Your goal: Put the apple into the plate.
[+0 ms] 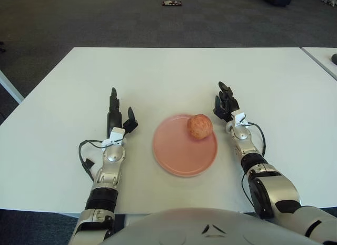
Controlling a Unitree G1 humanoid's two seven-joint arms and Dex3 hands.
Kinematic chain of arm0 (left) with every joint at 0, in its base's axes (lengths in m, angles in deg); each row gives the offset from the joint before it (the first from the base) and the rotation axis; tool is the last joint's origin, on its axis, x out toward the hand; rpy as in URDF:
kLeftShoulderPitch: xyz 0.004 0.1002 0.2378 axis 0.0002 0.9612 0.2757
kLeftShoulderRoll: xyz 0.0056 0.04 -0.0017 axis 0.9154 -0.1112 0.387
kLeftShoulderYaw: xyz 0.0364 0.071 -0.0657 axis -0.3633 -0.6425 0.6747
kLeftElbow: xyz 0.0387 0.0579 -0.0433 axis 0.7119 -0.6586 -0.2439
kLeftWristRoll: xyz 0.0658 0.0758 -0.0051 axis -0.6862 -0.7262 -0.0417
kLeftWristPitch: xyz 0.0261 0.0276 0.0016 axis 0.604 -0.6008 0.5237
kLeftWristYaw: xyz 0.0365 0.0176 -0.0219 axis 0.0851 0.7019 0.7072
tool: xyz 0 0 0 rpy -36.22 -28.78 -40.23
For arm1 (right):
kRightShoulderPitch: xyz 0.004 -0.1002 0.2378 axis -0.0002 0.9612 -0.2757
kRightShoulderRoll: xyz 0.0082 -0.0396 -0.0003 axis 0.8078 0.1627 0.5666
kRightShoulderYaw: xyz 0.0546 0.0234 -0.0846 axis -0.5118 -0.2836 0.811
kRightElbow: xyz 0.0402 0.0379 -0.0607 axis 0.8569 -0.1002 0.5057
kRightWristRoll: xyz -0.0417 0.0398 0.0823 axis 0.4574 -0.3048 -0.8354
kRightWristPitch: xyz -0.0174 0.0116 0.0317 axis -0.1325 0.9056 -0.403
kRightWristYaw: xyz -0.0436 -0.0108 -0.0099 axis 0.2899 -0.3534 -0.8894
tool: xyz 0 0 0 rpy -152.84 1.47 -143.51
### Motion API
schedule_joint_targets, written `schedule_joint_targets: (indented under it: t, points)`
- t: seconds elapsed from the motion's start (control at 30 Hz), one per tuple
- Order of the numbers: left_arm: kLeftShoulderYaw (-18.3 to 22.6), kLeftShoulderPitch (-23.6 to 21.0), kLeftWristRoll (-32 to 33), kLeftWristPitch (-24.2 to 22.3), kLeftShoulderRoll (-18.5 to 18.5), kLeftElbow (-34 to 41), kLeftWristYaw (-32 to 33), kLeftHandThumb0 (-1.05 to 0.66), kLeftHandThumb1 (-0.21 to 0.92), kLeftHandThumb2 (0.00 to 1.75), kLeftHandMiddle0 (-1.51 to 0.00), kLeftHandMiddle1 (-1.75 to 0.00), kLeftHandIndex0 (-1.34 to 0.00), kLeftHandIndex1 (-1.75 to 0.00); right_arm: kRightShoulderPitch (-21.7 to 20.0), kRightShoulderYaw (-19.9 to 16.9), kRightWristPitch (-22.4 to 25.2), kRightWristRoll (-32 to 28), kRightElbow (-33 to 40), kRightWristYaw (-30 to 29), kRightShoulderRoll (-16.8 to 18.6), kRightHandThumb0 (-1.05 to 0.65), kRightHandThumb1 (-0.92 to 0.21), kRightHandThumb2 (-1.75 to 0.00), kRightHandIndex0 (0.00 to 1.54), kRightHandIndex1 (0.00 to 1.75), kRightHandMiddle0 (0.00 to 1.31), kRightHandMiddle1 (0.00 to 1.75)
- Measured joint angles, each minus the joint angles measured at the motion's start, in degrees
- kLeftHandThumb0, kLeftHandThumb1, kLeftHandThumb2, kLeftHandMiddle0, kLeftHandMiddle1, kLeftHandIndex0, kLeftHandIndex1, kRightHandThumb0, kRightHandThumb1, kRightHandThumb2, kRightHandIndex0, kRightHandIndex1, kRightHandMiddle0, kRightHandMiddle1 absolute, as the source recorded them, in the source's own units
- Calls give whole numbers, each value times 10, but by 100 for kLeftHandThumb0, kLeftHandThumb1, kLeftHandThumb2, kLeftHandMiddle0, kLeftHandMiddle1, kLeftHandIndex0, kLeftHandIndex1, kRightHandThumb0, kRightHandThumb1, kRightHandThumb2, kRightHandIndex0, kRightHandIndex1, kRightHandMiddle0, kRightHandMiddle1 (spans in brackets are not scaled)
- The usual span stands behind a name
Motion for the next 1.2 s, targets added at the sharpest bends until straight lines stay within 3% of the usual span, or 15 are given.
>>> schedule_joint_targets:
  t: [0.93,1.2]
  points:
    - [6,0,1,0,6,6,-14,-91,92,97,-2,-1,0,-10,55,-20,52,-29,104,35,0,-70,-92,-81,26,4,0,58]
    - [7,0,1,0,7,6,-15,-92,92,98,-2,0,0,-7,93,-21,116,-30,186,41,-1,-72,-92,-81,25,3,0,59]
